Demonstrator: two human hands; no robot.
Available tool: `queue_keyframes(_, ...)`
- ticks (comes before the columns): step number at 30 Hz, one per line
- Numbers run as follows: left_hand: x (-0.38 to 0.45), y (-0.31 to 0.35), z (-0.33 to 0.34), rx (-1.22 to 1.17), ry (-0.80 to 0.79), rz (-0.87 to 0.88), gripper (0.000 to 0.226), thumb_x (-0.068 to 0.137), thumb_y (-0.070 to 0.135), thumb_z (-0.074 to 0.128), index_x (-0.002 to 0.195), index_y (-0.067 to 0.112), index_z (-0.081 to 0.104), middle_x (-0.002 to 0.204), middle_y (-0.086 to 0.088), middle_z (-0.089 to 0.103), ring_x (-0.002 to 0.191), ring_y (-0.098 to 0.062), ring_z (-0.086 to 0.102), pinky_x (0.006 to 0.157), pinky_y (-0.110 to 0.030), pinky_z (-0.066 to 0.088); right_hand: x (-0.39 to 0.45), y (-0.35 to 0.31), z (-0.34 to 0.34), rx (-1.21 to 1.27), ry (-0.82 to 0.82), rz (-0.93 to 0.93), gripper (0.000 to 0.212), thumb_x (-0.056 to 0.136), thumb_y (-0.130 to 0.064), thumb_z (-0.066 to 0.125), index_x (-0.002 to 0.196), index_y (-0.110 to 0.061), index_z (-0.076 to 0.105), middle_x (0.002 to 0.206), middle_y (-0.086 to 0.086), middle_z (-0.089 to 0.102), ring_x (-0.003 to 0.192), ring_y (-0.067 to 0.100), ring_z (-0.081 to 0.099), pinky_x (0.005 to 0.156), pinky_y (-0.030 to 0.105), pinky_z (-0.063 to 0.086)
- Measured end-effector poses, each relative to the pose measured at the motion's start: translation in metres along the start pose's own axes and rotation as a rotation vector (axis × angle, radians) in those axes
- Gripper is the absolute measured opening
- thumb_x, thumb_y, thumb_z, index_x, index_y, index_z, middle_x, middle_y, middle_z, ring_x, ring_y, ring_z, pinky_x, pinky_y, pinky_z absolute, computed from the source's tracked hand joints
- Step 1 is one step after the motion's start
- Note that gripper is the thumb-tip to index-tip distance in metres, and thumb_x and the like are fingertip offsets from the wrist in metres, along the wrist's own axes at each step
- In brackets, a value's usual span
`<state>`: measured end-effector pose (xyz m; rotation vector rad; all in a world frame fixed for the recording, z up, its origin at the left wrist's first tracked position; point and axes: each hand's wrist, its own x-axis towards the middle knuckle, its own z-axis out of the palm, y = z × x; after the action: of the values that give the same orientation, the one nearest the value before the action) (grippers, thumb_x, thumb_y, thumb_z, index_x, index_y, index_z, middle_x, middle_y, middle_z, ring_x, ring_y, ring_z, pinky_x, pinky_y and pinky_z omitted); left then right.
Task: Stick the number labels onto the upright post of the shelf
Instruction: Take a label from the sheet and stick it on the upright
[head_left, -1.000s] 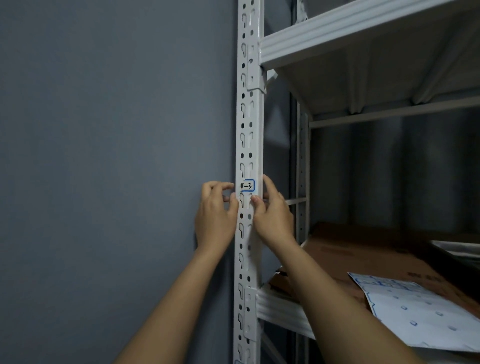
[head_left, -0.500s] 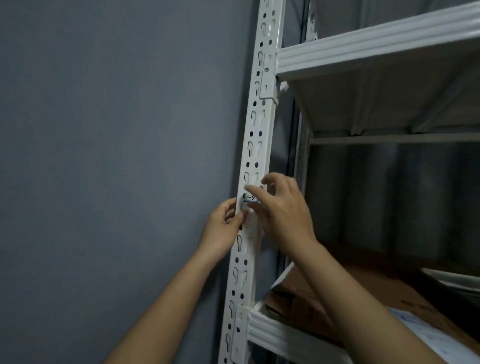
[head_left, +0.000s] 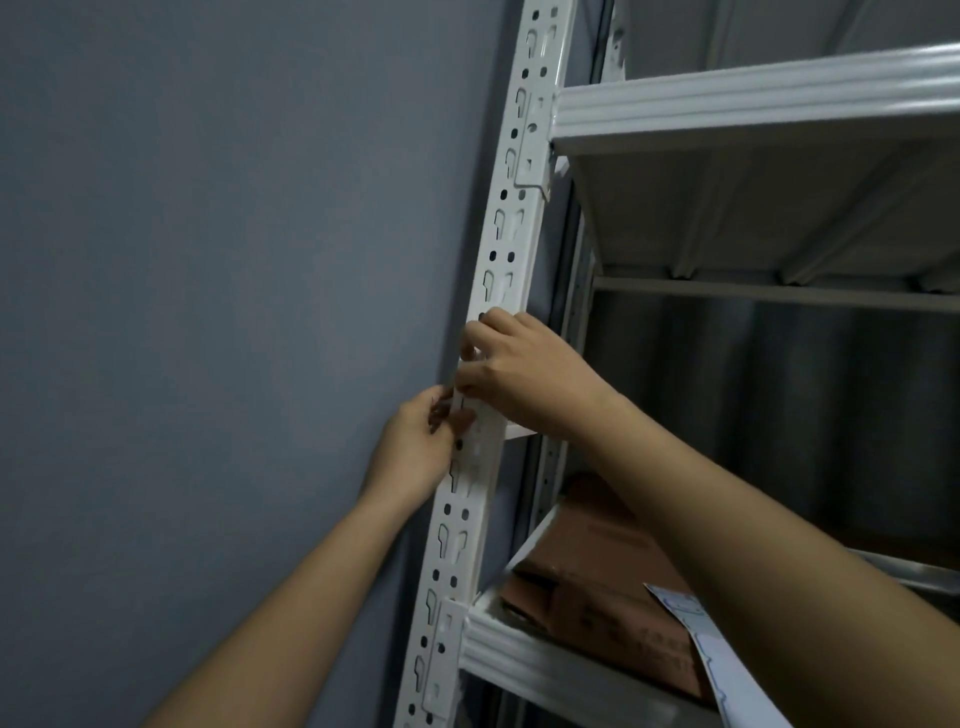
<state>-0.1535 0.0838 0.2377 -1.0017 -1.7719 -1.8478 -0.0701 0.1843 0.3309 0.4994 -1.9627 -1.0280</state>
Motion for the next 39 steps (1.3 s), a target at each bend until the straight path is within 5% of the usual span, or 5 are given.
queue_keyframes(5,-0.009,0.003,0.001,0.185,0.072,0.03,0.023,0.094,0.021,0.053,0.115,0.026,0.06,0.101,0.006,0.067,0.095,-0.017,0.063,0.079,-0.038,0.053,0.003,-0.003,-0.002,-0.095,-0.039,-0.081,0.025,0.075,-0.018,0.075,0.099,-0.02,0.069,0.101,0.004,0.061,0.094,0.024,0.056,0.073,0.034,0.045)
queue_keyframes(11,-0.033,0.007,0.006,0.424,0.289,0.241,0.037,0.093,0.018,0.054,0.129,0.026,0.055,0.117,0.006,0.055,0.106,-0.014,0.049,0.077,-0.025,0.036,-0.015,-0.006,0.008,0.081,0.086,0.094,0.017,0.07,-0.014,0.081,0.085,-0.017,0.073,0.089,0.003,0.059,0.081,0.024,0.055,0.061,0.033,0.044)
queue_keyframes(17,-0.037,0.0,0.012,0.513,0.231,0.218,0.063,0.081,0.053,0.063,0.137,0.03,0.046,0.117,0.01,0.05,0.108,-0.009,0.044,0.083,-0.022,0.034,-0.02,-0.01,0.012,0.249,0.189,0.196,0.004,0.078,-0.012,0.076,0.082,-0.014,0.074,0.083,0.005,0.058,0.075,0.026,0.053,0.056,0.039,0.049)
queue_keyframes(34,-0.039,0.012,0.011,0.526,0.194,0.173,0.062,0.081,0.049,0.064,0.133,0.022,0.044,0.113,0.001,0.045,0.107,-0.018,0.046,0.083,-0.029,0.039,-0.038,-0.012,0.007,0.368,0.169,0.3,0.006,0.081,-0.007,0.073,0.087,-0.009,0.073,0.088,0.005,0.06,0.082,0.027,0.055,0.054,0.042,0.051)
queue_keyframes(39,-0.041,0.015,0.011,0.539,0.187,0.16,0.062,0.083,0.049,0.062,0.134,0.021,0.041,0.116,-0.001,0.043,0.108,-0.017,0.044,0.081,-0.024,0.035,-0.05,-0.015,0.003,0.538,0.208,0.45,0.008,0.086,-0.006,0.067,0.091,-0.01,0.072,0.092,0.002,0.06,0.086,0.016,0.057,0.068,0.034,0.053)
